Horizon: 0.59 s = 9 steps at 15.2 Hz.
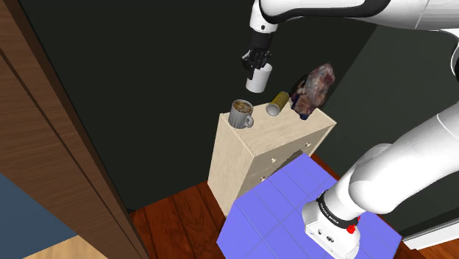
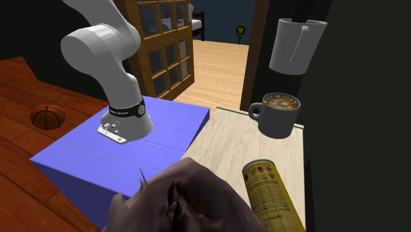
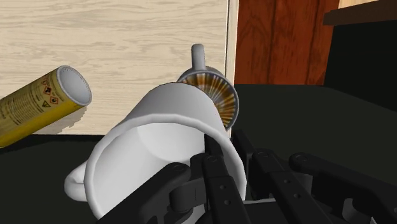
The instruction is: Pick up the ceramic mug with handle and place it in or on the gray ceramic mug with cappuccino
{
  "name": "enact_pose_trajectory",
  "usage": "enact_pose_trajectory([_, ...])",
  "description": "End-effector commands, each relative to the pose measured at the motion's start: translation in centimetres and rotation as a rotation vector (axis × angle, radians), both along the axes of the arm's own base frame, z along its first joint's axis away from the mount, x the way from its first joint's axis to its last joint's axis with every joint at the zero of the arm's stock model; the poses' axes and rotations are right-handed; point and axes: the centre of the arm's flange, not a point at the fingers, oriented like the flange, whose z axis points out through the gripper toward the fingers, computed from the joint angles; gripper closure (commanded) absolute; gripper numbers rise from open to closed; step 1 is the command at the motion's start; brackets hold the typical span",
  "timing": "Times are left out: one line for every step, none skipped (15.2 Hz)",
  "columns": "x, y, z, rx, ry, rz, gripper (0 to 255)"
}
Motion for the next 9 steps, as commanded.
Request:
enact_pose_trajectory([0.1,1.2,-0.3,0.000,0.000,-0.001,255])
enact_pose_trajectory([0.1,1.2,-0.8,0.000,0.000,-0.001,255])
enact_pose_trajectory([0.1,1.2,-1.3,0.000,0.000,-0.001,255])
enact_pose_trajectory([0.1,1.2,-1.8,0.000,0.000,-0.001,255])
enact_pose_trajectory([0.1,1.2,-2.4,0.000,0.000,-0.001,255])
enact_pose_trajectory([0.1,1.2,-2.9,0.000,0.000,-0.001,255])
enact_pose_trajectory([0.1,1.2,-3.4,0.000,0.000,-0.001,255])
enact_pose_trajectory([0.1,1.2,-4.0,0.000,0.000,-0.001,255])
enact_pose_trajectory([0.1,1.2,-4.5,0.000,0.000,-0.001,255])
